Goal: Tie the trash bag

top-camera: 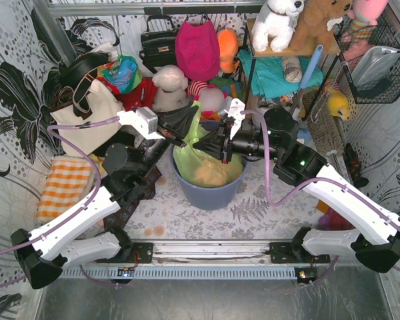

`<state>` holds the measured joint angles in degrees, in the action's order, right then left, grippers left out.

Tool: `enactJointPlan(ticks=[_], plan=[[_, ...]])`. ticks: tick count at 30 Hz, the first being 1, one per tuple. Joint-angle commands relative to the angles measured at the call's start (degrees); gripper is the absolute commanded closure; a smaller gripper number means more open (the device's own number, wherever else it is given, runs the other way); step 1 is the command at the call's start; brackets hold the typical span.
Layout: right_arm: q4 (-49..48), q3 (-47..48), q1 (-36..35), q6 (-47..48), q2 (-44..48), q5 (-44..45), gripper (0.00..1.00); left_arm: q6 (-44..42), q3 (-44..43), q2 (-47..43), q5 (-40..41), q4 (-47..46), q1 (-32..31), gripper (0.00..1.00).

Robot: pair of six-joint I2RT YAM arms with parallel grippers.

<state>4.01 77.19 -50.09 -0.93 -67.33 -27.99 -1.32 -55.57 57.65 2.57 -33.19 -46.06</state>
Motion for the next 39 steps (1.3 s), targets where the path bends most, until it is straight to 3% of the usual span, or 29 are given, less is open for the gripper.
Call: enactJointPlan(ticks=[1, 10, 16, 22, 28, 39], plan=[[3.33, 3.44, -3.13, 3.83, -0.87, 10.76, 1.00, 0.12, -2.38, 0.26, -0.10, -1.03, 0.36, 1.00], [14.71, 13.37, -7.20, -1.33, -2.73, 26.78, 1.00, -0.24, -2.20, -0.03, -0.37, 0.25, 0.36, 1.00], [17.68, 21.22, -7.21, -5.57, -4.24, 40.67, 1.00, 0.33, 0.48, -2.48, -13.23, -7.61, 0.36, 1.00], [14.66, 24.99, -7.20, -7.97, -6.96, 49.23, 1.00, 1.77, -0.34, -2.78, -23.54, -12.88, 0.36, 1.00], [13.03, 34.28, -7.09, -6.75, -13.36, 46.30, 1.00, 3.29, -5.14, 1.07, -32.73, -15.66, 0.36, 1.00], [23.60, 62.11, -4.13, -9.27, -29.68, 32.20, 1.00, 2.16, -19.03, 12.34, -42.58, -14.59, 0.38, 1.00]])
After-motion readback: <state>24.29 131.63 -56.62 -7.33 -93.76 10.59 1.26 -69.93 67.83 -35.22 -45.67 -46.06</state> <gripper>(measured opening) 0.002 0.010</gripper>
